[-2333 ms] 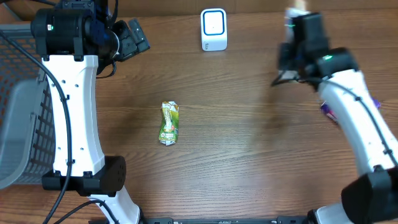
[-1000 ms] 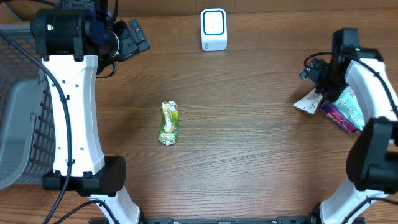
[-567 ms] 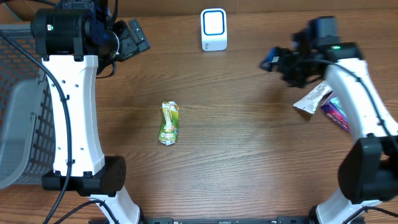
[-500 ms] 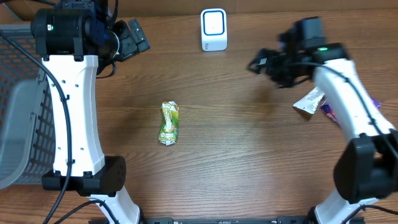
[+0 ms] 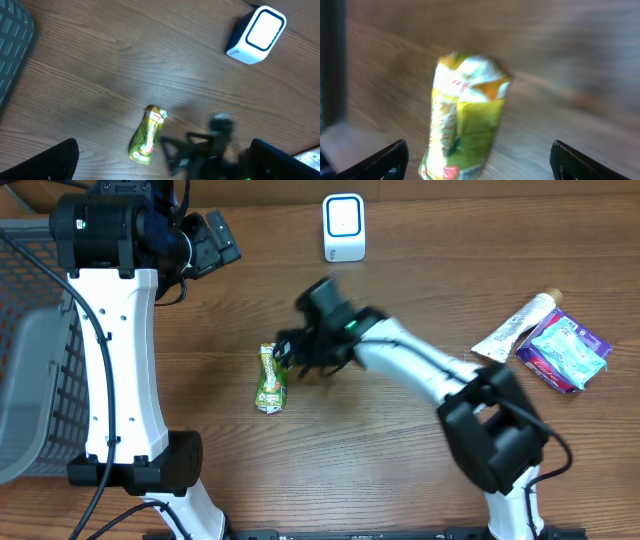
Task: Scan the item barcode
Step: 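Move the right gripper to the yellow-green pouch, then grasp the yellow-green pouch with the right gripper and lift it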
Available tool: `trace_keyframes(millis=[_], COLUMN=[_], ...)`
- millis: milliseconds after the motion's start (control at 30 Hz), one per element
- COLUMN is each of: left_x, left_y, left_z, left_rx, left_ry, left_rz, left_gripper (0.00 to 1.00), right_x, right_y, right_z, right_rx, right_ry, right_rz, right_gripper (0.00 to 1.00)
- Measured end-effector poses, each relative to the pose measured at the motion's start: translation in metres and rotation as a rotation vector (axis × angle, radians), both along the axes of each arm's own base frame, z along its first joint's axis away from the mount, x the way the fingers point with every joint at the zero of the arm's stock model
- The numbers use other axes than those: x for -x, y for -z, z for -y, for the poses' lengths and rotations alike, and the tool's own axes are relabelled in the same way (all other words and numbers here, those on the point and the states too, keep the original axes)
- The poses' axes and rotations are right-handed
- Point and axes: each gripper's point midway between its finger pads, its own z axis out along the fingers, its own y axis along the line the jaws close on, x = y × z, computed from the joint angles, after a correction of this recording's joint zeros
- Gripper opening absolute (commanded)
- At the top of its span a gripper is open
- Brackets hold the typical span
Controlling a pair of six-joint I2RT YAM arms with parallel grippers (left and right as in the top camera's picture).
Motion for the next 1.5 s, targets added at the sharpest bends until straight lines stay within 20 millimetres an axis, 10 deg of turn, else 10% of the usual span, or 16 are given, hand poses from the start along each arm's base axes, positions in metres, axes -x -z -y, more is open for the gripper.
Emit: trace_keyframes(millis=[733, 1300, 1500], left_x=[0.0, 0.0, 0.0], left_y=[0.0, 0.0, 0.0], left_z=[0.0, 0.0, 0.0], left_rx=[0.0, 0.0, 0.0], left_ry=[0.0, 0.0, 0.0], left_rz=[0.0, 0.0, 0.0], left_gripper=[0.99, 1.0, 0.99], right_x=[0.013, -0.011, -0.007], right_y=[0.026, 0.044, 0.028], right_z=[-0.002, 0.114, 0.112], right_rx=[0.207, 0.23, 0.065], right_ry=[0.084, 0.164, 0.034], right_rz=[0.104, -0.235, -0.301], right_gripper=[0.77, 0.78, 0.91])
